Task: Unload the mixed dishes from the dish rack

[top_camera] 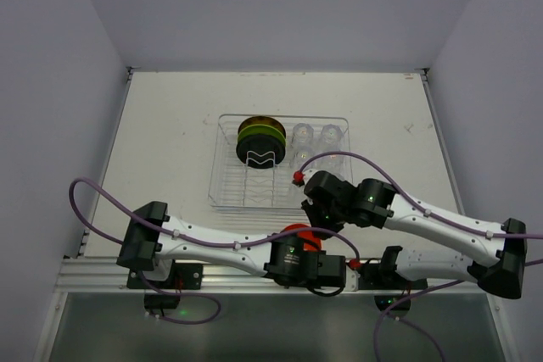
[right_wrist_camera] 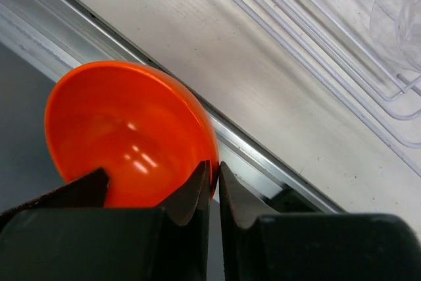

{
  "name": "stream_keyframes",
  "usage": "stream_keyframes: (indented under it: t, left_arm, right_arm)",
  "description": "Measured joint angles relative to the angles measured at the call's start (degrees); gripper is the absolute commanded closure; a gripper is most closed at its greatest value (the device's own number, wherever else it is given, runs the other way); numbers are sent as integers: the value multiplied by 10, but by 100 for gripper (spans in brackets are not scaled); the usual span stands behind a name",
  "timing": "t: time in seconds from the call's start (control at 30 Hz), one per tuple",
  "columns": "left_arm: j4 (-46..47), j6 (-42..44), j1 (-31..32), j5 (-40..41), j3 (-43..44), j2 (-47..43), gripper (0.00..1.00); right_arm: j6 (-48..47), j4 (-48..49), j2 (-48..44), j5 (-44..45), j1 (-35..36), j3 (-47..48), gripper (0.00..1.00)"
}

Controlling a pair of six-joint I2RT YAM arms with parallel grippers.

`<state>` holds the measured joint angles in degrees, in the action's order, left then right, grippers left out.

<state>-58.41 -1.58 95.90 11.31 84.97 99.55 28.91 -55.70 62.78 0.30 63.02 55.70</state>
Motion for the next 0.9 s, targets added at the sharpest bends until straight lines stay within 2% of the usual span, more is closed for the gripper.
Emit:
stream_keyframes:
  t: [0.27, 0.33, 0.43, 0.53, 0.57, 0.63, 0.83, 0.87, 0.9]
  left_arm:
    - [-1, 8, 2, 7, -4, -1, 100]
    - [0, 10, 2, 11, -8, -5, 100]
    - [5, 17, 2, 20, -21, -23, 93]
    - [14, 30, 3, 32, -31, -49, 77]
    - [21, 33, 3, 40, -34, -59, 66]
    - [37, 45, 2, 59, -42, -83, 53]
    - [92, 65, -10, 112, -70, -150, 36]
    - [97, 68, -11, 120, -71, -156, 16]
    - [101, 73, -11, 129, -71, -161, 0]
  right_arm:
    - [1, 1, 19, 3, 3, 2, 94]
    - [1, 3, 21, 3, 3, 3, 98]
    - [1, 7, 21, 3, 3, 9, 100]
    - [3, 12, 21, 13, 3, 19, 100]
    - [4, 13, 20, 18, 3, 23, 100]
    - [8, 13, 17, 29, 3, 30, 100]
    - [19, 13, -1, 63, 1, 64, 100]
    - [20, 14, -3, 66, -3, 69, 100]
    - [21, 14, -5, 66, -9, 74, 100]
